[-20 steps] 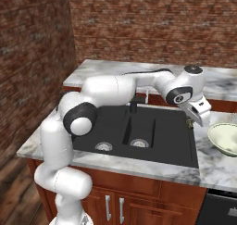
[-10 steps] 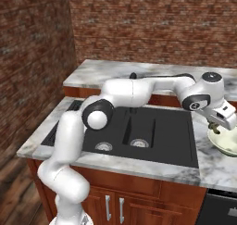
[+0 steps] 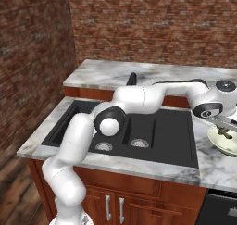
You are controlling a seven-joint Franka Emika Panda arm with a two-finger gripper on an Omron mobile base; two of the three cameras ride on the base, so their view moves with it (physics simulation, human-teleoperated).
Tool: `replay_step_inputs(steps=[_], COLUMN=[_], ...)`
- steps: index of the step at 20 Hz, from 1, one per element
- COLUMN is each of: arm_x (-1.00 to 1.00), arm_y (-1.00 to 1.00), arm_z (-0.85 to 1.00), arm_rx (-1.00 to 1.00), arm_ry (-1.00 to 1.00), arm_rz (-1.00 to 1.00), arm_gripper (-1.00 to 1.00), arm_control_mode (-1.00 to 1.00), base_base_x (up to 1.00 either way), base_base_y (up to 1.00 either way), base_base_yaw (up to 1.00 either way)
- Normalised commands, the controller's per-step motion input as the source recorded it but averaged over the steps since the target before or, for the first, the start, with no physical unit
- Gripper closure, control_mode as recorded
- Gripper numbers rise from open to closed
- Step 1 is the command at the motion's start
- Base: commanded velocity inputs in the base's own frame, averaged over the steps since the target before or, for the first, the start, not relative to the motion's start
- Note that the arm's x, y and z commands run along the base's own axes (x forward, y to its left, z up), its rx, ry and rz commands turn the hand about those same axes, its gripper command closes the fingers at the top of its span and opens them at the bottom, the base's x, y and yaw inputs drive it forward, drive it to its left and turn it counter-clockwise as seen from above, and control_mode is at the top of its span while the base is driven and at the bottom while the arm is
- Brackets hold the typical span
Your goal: Pick the mushroom from the sink and place it in the bowl. Then pick the bowl and place it in the microwave. Then close the microwave door and press the start button.
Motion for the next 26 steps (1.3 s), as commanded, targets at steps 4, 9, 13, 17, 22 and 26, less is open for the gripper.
replay_step_inputs(steps=[4,9,13,17,22,26], arm_x=[0.01,0.03,0.11,0.13,0.3,0.4], arm_y=[-0.03,-0.01,0.0,-0.01,0.0,-0.02], arm_z=[-0.38,-0.45,-0.43,-0.14,-0.04,0.0], arm_rx=[0.0,-0.03,-0.09,-0.05,-0.06,-0.03], arm_ry=[0.0,0.0,0.0,0.0,0.0,0.0], arm_rz=[0.16,0.16,0.15,0.11,0.05,0.05], arm_gripper=[1.0,1.0,1.0,1.0,-1.0,-1.0], arm_control_mode=[-1.0,-1.0,-1.0,-1.0,-1.0,-1.0], base_base_x=[0.0,0.0,0.0,0.0,0.0,0.0], base_base_y=[0.0,0.0,0.0,0.0,0.0,0.0], base_base_yaw=[0.0,0.0,0.0,0.0,0.0,0.0])
